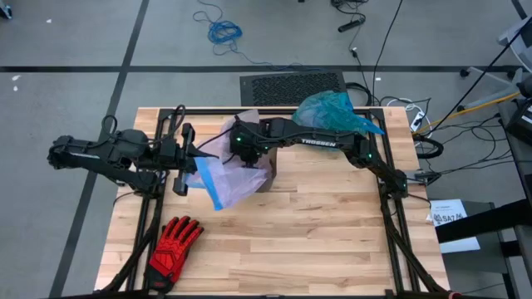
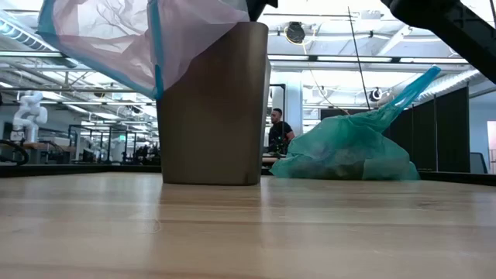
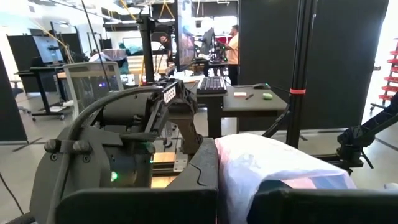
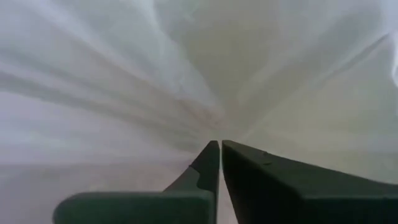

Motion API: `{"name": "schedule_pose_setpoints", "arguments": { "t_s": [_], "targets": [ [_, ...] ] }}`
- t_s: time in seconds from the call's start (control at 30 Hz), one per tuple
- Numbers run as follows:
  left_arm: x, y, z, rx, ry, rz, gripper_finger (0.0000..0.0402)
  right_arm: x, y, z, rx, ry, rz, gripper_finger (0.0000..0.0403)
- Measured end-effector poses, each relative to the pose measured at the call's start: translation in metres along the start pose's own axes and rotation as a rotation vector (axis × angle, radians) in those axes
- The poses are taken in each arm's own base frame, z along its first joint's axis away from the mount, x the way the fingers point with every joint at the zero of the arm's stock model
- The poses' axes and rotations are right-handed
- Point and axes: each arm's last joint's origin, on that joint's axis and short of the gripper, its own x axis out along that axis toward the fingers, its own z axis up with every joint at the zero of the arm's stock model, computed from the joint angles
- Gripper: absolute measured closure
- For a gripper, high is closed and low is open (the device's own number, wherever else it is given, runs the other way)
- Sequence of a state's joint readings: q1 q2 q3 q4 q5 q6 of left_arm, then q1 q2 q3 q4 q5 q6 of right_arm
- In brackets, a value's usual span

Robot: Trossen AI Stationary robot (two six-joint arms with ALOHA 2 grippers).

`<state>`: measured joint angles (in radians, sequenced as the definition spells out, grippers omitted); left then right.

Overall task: Place trash/remove bag and relplace
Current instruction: Put the pink trash bag into the trash bin

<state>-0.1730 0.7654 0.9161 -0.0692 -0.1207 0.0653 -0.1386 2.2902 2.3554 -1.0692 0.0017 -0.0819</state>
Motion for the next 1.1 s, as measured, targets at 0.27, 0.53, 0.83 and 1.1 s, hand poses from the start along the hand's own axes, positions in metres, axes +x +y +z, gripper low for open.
{"name": "schedule_pose_setpoints", "arguments": {
  "t_s": [0.27, 0.53, 0.83, 1.1],
  "targets": [
    [0.000, 0.000, 0.000, 0.003, -0.001, 0.000, 0.0402, -0.042, 0.004, 0.006, -0.049, -0.078, -0.031, 0.0304],
    [0.005, 0.000, -0.003, 0.005, 0.019, 0.031, 0.0402, -0.071, 0.003, 0.008, -0.070, -0.142, -0.041, 0.0217],
    [0.029, 0.004, -0.014, 0.086, 0.068, 0.150, 0.0402, -0.102, 0.003, 0.007, -0.100, -0.191, -0.049, 0.0187],
    [0.043, 0.017, -0.019, 0.114, 0.076, 0.245, 0.0402, -0.153, 0.000, -0.002, -0.151, -0.232, -0.177, 0.0190]
  ]
}}
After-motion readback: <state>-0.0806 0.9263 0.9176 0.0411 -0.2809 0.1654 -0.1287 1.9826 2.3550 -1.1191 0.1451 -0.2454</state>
